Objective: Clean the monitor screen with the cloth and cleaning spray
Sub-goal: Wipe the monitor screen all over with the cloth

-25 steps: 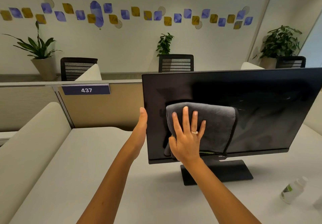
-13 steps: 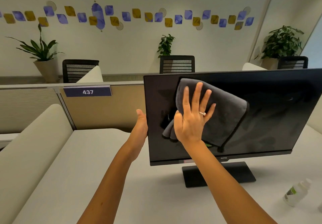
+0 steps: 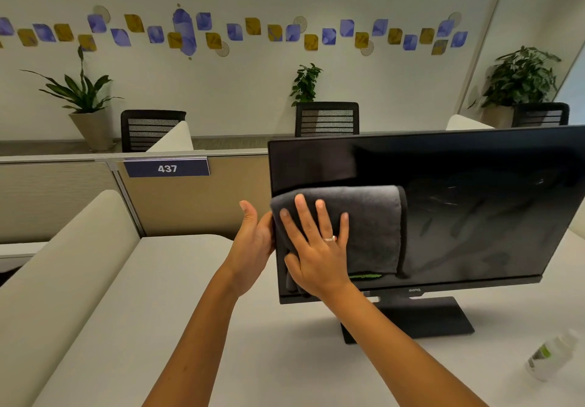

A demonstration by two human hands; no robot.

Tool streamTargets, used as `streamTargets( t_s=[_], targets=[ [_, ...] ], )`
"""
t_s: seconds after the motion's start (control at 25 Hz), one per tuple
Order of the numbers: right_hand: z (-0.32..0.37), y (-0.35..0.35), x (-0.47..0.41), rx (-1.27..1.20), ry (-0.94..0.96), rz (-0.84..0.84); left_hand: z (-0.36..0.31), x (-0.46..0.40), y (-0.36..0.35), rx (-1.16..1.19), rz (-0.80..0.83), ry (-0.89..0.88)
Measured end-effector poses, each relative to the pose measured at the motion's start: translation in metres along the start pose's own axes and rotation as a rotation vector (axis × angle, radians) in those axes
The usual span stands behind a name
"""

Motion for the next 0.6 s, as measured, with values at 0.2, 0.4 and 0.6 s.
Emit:
streamTargets(
  t_s=[0.2, 0.4, 0.6],
  targets=[
    [0.002, -0.009, 0.038, 0.041, 0.014, 0.099, -0.001, 0.000, 0.001, 0.080, -0.006, 0.030],
    [0.010, 0.010, -0.004, -0.054, -0.061, 0.032, 0.001, 0.000, 0.003, 0.046, 0.002, 0.023],
    [0.026, 0.033, -0.072, -0.132, -0.164, -0.081, 0.001, -0.001, 0.008, 0.055, 0.016, 0.034]
  ],
)
Point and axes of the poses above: each hand's wrist, its own x-axis away from the middle knuckle, its own y-axis out of the back of the hand, z = x × y, the point moved 1 cm from there along -x, towards the middle knuckle, and after that the axes turned 4 degrees about z, right-handed, at the moved point
